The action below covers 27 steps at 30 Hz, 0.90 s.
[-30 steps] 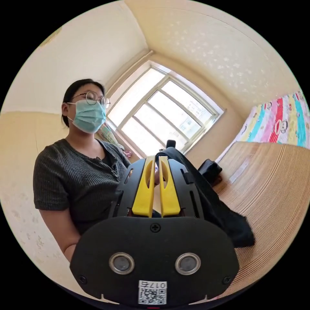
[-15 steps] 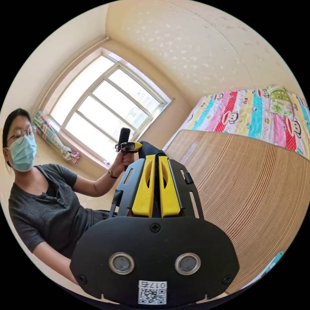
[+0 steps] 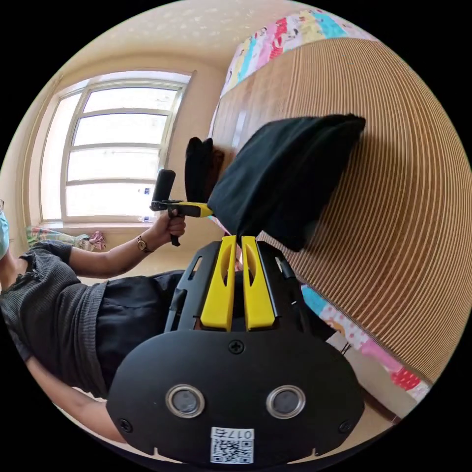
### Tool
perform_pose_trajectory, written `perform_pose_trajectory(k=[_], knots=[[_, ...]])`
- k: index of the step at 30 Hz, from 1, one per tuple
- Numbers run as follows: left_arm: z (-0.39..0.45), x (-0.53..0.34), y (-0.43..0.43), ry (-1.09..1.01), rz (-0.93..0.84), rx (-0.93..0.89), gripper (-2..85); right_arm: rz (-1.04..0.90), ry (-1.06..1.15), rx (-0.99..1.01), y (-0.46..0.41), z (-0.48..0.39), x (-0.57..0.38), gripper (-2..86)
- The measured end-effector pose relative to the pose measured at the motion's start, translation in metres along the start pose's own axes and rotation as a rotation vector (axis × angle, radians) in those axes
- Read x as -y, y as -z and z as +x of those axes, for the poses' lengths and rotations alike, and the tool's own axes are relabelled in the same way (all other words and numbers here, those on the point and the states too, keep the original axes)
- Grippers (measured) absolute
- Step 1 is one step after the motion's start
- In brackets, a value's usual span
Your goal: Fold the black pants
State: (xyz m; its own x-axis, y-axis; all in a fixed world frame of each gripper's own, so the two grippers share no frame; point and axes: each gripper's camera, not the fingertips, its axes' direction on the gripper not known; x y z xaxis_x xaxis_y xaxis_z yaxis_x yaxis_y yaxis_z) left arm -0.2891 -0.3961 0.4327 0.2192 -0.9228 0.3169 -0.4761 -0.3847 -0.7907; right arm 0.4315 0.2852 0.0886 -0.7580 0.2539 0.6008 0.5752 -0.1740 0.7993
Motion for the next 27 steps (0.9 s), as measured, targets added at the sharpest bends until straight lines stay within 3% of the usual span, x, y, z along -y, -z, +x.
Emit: perform_pose_trajectory(k=[2,4,6,10,16,22,27], knots=[[-0.027,-0.031,-0.030,0.118,-0.059,0.012,6.4,-0.050,-0.093,0.035,-0.027,0.029,-0.020,6.5],[-0.038,-0.043,-0.037,0.145,-0.048,-0.006,10.7,-0.123,-0.137,0.193,-0.043,0.062,-0.028,8.5],[-0.045,-0.044,-0.028,0.181,0.007,-0.036,11.4,-0.065,-0.153,0.252,-0.032,0.075,-0.022,8.9],[-0.042,-0.008,0.006,0.158,0.127,0.001,13.1,0.111,-0.202,0.191,0.011,0.094,0.014,10.8],[-0.042,0.082,-0.004,0.114,0.062,0.082,17.7,0.127,-0.280,0.121,0.011,0.137,0.080,14.3],[-0.030,0.119,-0.037,0.109,-0.067,0.193,14.9,-0.008,-0.311,0.246,-0.045,0.160,0.104,13.8],[-0.021,0.099,-0.033,0.132,-0.074,0.124,8.4,-0.082,-0.282,0.086,-0.069,0.121,0.099,9.1]])
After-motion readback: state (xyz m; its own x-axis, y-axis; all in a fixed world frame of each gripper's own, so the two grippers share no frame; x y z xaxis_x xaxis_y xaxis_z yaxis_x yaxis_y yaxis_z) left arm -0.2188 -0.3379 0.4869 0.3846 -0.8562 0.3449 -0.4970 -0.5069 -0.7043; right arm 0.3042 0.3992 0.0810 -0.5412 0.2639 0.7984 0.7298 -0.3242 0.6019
